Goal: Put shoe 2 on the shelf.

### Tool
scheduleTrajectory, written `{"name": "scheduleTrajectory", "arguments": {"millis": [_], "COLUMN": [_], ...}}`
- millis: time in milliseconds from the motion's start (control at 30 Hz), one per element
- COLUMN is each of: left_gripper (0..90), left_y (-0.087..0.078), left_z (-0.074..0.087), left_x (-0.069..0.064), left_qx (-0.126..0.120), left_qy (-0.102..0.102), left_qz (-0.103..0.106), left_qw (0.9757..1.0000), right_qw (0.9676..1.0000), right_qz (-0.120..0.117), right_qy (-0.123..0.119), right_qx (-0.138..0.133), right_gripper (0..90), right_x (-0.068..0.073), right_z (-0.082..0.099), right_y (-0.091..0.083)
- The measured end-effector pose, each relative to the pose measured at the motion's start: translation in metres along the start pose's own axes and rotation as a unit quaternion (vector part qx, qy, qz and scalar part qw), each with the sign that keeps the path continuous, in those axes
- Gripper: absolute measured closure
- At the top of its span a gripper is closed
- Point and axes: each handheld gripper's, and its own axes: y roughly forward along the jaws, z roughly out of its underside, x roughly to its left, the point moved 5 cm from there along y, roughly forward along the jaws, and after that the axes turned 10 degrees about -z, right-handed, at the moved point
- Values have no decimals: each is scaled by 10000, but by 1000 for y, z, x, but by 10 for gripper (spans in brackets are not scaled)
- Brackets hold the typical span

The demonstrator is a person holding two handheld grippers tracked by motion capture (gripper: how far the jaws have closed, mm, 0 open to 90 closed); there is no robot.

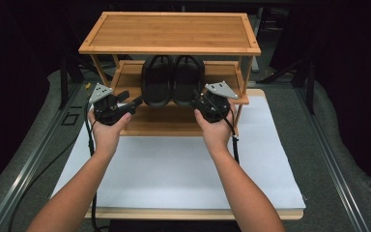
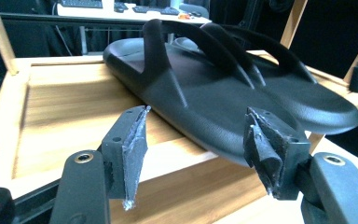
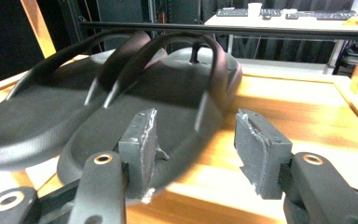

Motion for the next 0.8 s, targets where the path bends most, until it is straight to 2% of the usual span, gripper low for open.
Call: {"name": "scheduleTrajectory", "arguments": {"millis": [133,267,367,533,600,667,700,733,767,800], "left_gripper": [394,394,394,394,394,394,394,394,392,390], "left_y": [-9,-18,-24,-33,-36,-40,-42,-45,-48,-50], "left_z": [-3,-7,-7,-6,-7,-7,-7,-7,-7,-6], "left_x": [5,9,11,12,12,13,14,15,15,16], "left_qx": [-43,-98,-117,-114,-89,-85,-80,-62,-82,-72], "left_qy": [70,47,43,81,128,157,151,169,156,167], "left_qz": [-38,-11,23,65,86,115,121,137,161,160], "left_qw": [10000,9999,9999,9999,9998,9998,9998,9997,9997,9997], "right_qw": [10000,9999,9998,9995,9995,9993,9994,9994,9993,9992], "right_qz": [-18,-94,-219,-302,-215,16,-117,-55,-119,-37], "right_qy": [-40,6,24,-40,-169,-306,-298,-291,-264,-267], "right_qx": [30,125,27,43,185,221,163,196,231,287], "right_gripper": [485,480,472,466,466,463,458,456,456,456], "right_x": [-6,-11,-13,-15,-18,-22,-23,-25,-26,-29], "right_z": [2,5,6,11,14,15,15,16,17,20], "right_y": [-13,-26,-36,-51,-59,-67,-71,-74,-78,-83]}}
